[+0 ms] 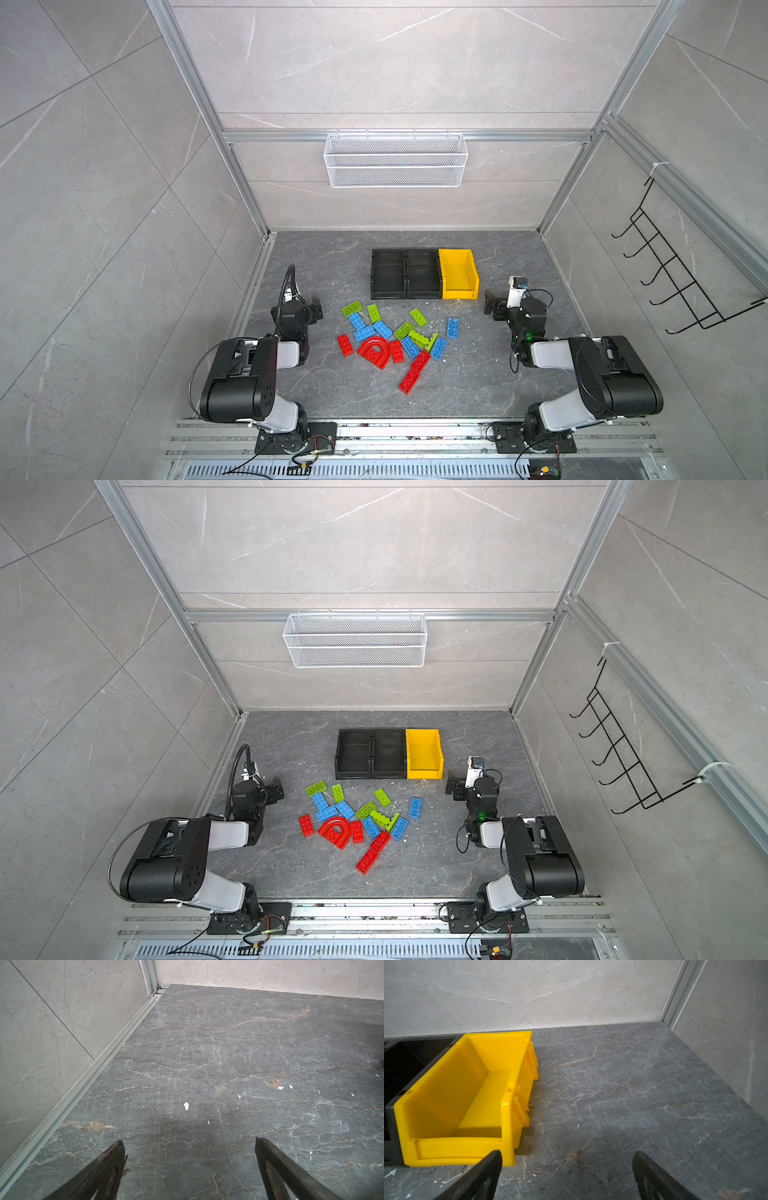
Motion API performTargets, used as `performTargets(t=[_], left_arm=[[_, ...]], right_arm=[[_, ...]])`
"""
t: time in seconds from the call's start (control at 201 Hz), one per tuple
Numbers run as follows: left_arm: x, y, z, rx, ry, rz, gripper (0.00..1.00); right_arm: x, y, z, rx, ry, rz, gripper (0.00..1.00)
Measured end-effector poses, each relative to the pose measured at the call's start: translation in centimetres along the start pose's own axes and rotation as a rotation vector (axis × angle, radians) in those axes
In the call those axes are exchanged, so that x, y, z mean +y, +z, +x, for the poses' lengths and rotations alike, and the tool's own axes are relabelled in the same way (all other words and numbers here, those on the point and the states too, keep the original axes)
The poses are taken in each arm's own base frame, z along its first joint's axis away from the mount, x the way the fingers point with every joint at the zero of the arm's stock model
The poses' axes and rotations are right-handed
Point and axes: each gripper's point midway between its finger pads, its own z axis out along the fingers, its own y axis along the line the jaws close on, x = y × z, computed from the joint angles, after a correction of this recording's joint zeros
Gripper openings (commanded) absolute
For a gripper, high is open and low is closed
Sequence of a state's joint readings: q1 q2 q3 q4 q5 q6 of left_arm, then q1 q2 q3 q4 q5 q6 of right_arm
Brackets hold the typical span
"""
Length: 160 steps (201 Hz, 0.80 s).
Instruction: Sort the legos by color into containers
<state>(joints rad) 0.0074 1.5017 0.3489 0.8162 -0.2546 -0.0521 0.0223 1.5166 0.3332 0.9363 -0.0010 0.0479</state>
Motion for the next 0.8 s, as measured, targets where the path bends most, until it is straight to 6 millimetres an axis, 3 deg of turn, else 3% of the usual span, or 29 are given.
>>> performTargets(t=[0.542, 0.672, 0.717, 0.796], left_arm=[[0.0, 0.0, 0.0, 0.0, 0.0, 0.0, 1.0], [-0.2, -0.1, -0.2, 0.072, 0.02, 0.004, 1.0], [-0.5, -0.2, -1.8, 0.072, 0.018, 0.02, 1.0], [-1.6, -1.4, -6.3, 0.0, -0.031, 0.078, 1.0]], right_arm=[[-0.3, -0.2, 0.1, 0.03, -0.002, 0.028, 0.98], [0.9, -1.2, -3.4, 0.018, -0.009, 0.034, 0.94], [1.7, -1.5, -5.5, 0.005, 0.009, 0.014, 0.92], [3.6, -2.1, -9.6, 0.009, 0.061, -0.032, 0.88]])
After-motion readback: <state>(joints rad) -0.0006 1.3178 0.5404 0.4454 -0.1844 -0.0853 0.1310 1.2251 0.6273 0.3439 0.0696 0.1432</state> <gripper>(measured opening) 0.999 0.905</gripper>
